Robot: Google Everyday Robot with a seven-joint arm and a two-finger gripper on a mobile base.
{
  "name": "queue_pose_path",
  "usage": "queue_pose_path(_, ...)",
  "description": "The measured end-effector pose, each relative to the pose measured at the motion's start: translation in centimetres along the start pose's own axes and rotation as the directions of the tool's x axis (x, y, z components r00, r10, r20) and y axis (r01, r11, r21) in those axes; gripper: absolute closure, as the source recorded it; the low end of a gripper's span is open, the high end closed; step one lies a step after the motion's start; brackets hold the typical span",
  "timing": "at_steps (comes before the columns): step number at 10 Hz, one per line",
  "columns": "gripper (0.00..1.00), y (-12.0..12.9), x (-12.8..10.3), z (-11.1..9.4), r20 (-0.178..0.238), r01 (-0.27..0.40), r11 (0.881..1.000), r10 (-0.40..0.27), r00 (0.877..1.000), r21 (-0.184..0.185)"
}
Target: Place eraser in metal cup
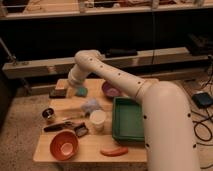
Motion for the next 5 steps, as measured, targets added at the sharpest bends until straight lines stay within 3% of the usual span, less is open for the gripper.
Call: queue_pose_path(5,1.00,1.4,-4.1,2.1,0.028,0.115,0.990,-0.113,0.993,-0.085)
